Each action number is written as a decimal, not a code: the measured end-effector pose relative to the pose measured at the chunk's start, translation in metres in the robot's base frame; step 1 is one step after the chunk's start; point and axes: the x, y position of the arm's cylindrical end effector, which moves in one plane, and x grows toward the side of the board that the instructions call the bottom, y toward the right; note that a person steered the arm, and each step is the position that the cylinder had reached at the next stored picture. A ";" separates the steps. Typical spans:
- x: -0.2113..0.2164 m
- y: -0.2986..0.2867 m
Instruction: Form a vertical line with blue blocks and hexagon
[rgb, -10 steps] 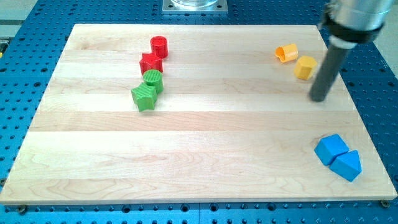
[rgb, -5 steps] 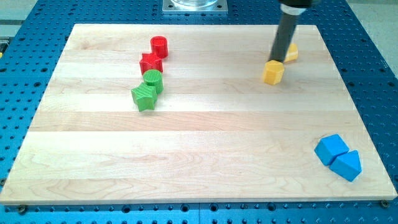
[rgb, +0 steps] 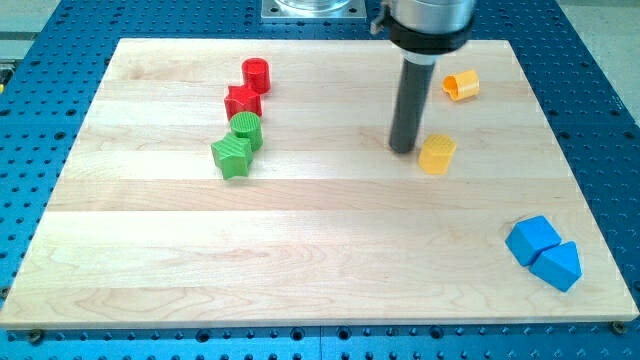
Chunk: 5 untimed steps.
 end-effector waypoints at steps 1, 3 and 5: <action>0.018 0.054; 0.045 0.056; 0.072 0.057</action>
